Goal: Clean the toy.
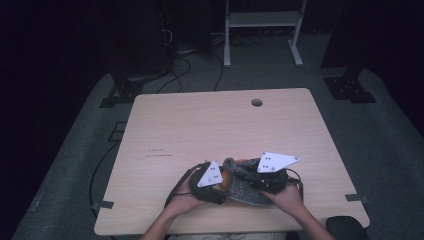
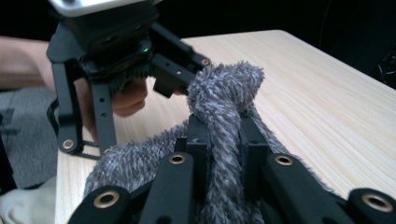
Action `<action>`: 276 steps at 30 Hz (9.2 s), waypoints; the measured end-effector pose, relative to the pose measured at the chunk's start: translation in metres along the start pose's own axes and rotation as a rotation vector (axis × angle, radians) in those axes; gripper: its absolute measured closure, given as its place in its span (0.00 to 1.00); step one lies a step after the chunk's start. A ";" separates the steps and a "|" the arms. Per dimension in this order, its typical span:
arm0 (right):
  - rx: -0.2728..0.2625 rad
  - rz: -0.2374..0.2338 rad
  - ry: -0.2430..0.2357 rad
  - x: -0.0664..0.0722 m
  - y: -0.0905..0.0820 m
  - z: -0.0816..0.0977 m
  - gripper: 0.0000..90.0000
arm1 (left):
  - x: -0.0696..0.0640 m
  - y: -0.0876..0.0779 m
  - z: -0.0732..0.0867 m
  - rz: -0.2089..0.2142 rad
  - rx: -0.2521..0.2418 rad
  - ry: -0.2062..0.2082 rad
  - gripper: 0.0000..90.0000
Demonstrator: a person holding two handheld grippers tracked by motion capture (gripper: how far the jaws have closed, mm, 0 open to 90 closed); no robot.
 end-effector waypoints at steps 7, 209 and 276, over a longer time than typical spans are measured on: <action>0.034 0.099 0.074 -0.028 -0.017 0.016 0.87 | 0.009 -0.003 0.007 0.047 -0.012 -0.088 0.29; -0.070 0.061 0.151 -0.040 -0.018 0.018 0.86 | 0.028 -0.002 0.003 -0.020 -0.016 -0.265 0.39; -0.004 0.009 0.086 -0.031 -0.024 0.009 0.86 | -0.005 0.019 -0.007 -0.015 0.012 -0.057 0.20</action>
Point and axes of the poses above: each handheld gripper's, and its own axes: y roughly forward along the jaws, z roughly out of its underside, x roughly to its left, the point moved 1 cm from there along y, roughly forward along the jaws, and after that the axes turned 3 degrees about -z, right-handed, at the moved point
